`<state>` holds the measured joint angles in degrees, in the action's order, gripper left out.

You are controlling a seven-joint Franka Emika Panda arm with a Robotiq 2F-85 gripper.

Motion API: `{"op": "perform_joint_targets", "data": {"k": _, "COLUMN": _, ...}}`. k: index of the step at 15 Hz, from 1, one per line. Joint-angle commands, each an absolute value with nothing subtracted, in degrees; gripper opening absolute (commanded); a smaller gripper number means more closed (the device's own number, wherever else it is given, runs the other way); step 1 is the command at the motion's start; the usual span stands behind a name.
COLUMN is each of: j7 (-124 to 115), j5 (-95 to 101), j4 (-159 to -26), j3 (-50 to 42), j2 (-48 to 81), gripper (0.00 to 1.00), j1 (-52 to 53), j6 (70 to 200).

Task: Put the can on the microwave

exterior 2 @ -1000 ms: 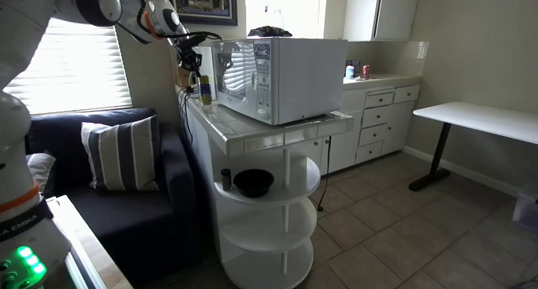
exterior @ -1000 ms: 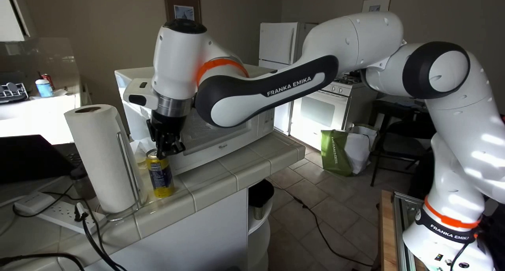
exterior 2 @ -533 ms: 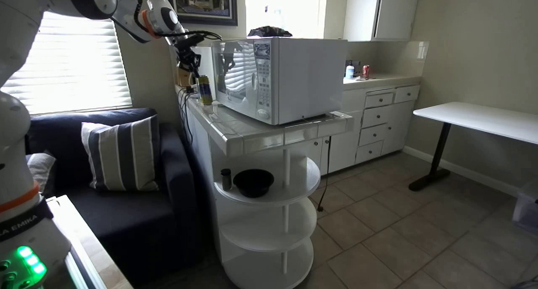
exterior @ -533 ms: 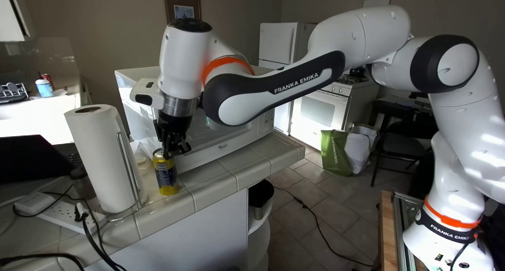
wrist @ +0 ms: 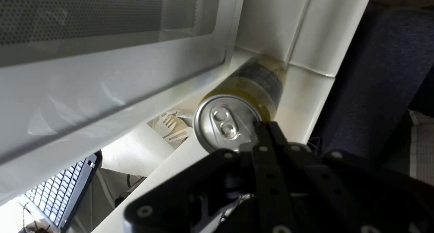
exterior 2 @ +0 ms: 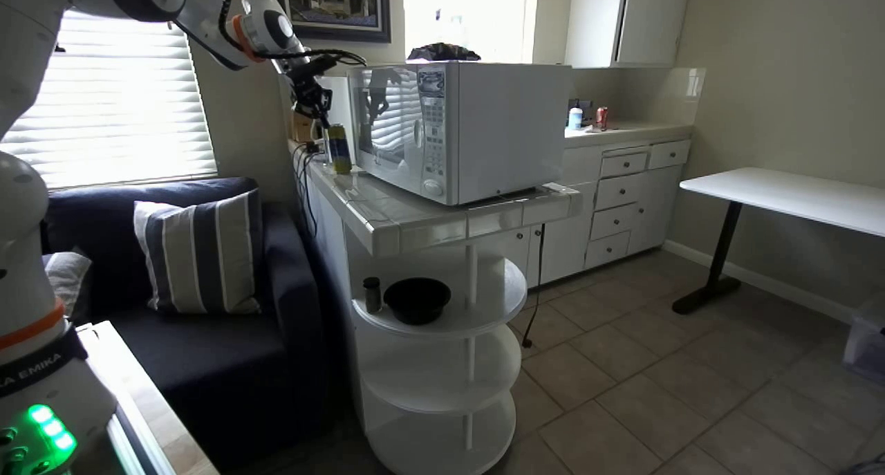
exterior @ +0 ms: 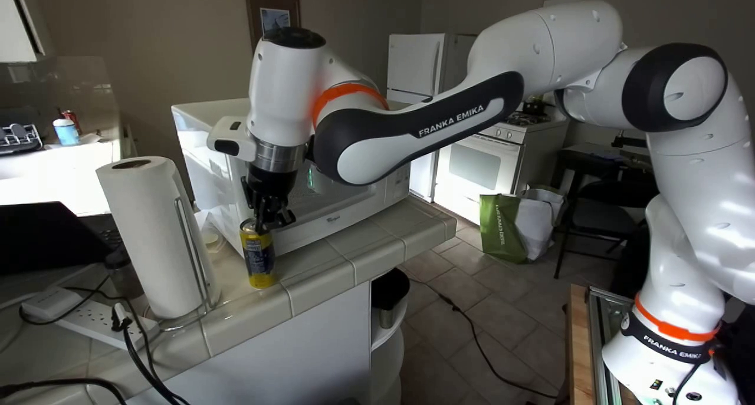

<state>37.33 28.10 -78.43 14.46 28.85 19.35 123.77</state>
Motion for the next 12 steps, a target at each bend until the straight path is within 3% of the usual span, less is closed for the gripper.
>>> {"op": "perform_joint_targets", "data": {"k": 1, "j7": 36.3, "j5": 28.6, "j4": -82.1, "j3": 14.1, "j2": 26.3, "gripper": 0.27, "j1": 18.8, "j6": 125.2}}
{"op": "perform_joint_targets", "data": {"k": 9, "j7": 30.5, "j5": 27.3, "j4": -81.2, "j3": 12.8, "j2": 25.1, "gripper": 0.89, "j1": 20.0, "j6": 124.2}}
{"op": "perform_joint_targets", "data": {"k": 11, "j7": 24.7, "j5": 24.8, "j4": -81.1, "j3": 13.2, "j2": 24.3, "gripper": 1.00, "j1": 19.8, "j6": 123.9}}
{"op": "perform_joint_targets", "data": {"k": 12, "j7": 21.9, "j5": 24.2, "j4": -81.8, "j3": 14.0, "j2": 23.6, "gripper": 1.00, "j1": 19.2, "j6": 124.6}}
